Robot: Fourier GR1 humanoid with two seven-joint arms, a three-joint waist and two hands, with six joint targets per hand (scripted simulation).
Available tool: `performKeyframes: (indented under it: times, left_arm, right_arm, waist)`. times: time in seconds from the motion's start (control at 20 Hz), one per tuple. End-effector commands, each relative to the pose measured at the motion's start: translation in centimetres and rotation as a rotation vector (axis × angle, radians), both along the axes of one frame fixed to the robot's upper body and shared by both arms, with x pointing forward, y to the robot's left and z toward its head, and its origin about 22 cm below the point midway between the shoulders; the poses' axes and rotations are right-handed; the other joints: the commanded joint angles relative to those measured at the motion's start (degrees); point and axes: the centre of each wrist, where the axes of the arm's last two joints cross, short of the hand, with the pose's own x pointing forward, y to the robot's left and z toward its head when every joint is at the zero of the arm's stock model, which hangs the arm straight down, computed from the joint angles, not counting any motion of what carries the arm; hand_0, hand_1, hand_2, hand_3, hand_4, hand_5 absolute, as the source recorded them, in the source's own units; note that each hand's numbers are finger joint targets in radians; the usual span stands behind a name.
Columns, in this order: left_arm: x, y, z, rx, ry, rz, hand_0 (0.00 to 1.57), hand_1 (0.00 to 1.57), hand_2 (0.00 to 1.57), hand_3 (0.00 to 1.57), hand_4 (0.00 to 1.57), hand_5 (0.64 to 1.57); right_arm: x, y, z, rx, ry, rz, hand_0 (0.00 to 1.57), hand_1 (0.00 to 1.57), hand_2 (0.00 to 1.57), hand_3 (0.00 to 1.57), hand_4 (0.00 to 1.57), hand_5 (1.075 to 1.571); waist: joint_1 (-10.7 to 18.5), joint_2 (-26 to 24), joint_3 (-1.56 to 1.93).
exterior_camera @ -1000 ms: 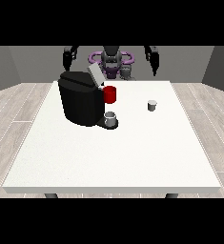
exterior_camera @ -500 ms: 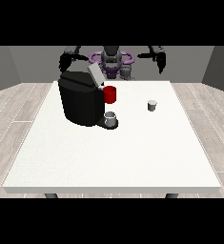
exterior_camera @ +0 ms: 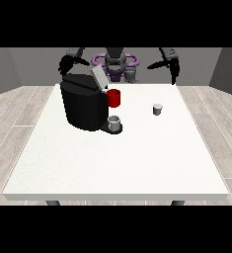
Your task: Insert the coffee pod into the coffee machine and close the lid
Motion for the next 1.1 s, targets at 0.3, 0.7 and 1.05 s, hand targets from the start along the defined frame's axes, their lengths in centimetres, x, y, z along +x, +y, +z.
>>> performKeyframes:
  times: [0.3,0.7,1.05]
  left_arm:
    - [3.5,4.4,0.3,0.056,0.088,0.085,0.00,0.00,0.00,0.00,0.00,1.571]
    - [5.1,3.4,-0.8,0.162,0.128,0.074,0.00,0.00,0.00,0.00,0.00,1.571]
    - [6.5,2.2,-0.7,0.276,0.167,0.039,0.00,0.00,0.37,0.00,0.00,1.571]
  right_arm:
    - [0.8,3.7,3.1,0.026,-0.077,0.089,0.00,0.00,0.00,0.00,0.28,1.571]
    - [2.8,2.7,2.5,-0.003,-0.040,0.065,0.00,0.00,0.00,0.00,0.39,1.571]
    - [4.2,1.1,1.9,-0.057,-0.004,0.039,0.00,0.00,0.00,0.00,0.42,1.571]
  waist:
    - [-5.2,6.9,-0.04]
    - [-3.7,9.3,-0.02]
    - [-2.9,9.3,0.00]
